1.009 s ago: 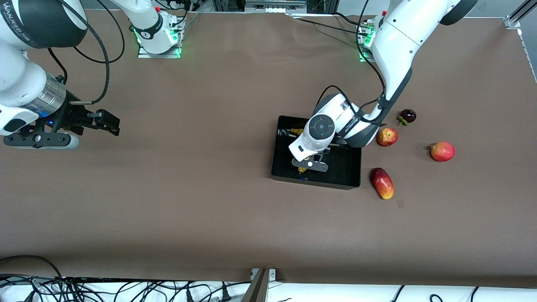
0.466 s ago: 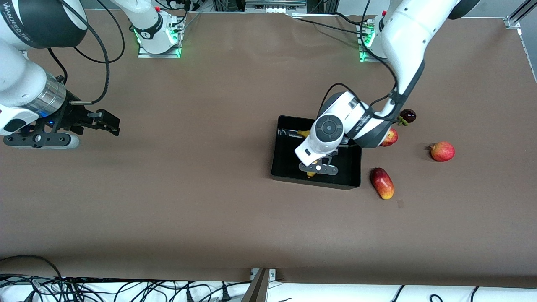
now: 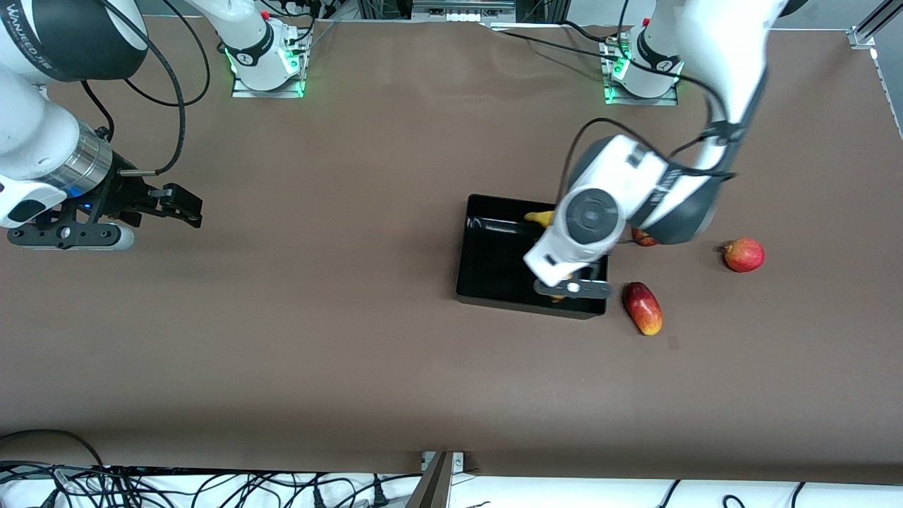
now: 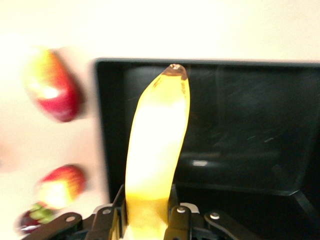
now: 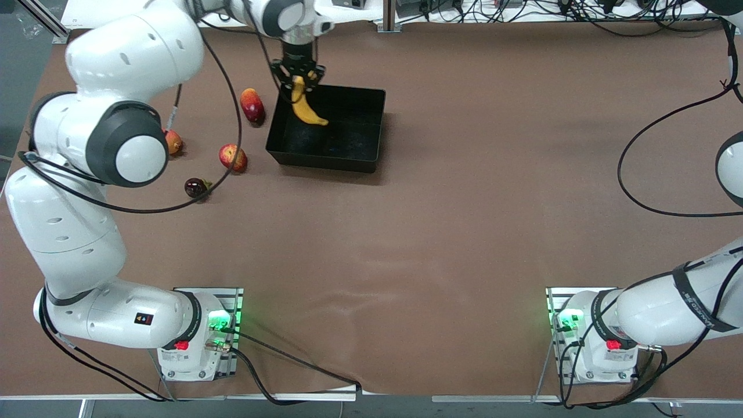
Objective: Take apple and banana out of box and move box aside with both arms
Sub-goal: 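Lift the banana out and lay it beside the fruits, opening the left gripper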
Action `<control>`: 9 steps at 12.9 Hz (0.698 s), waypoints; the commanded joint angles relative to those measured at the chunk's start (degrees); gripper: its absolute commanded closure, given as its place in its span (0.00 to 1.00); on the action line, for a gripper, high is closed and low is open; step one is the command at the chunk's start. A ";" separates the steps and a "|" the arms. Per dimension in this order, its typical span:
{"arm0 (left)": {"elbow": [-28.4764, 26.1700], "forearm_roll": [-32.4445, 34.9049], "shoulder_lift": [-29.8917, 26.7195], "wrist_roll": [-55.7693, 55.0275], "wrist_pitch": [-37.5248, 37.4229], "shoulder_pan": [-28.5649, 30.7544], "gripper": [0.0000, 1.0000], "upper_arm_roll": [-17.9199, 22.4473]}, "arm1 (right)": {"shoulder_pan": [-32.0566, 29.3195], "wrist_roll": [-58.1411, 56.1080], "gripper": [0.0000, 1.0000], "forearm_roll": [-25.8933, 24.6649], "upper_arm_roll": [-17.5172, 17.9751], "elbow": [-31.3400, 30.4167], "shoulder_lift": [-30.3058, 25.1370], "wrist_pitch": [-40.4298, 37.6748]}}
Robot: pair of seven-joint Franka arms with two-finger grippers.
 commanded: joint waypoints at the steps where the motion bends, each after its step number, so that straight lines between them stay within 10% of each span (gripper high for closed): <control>1: -0.79 4.51 -0.76 15.27 -5.66 8.19 0.98 0.26 | -0.10 -0.75 0.00 0.28 0.19 -0.34 -0.46 -0.41; 9: -15.28 6.48 2.66 37.29 22.07 27.64 0.95 0.18 | -0.10 -0.84 0.00 0.28 0.19 -0.25 -0.46 -0.32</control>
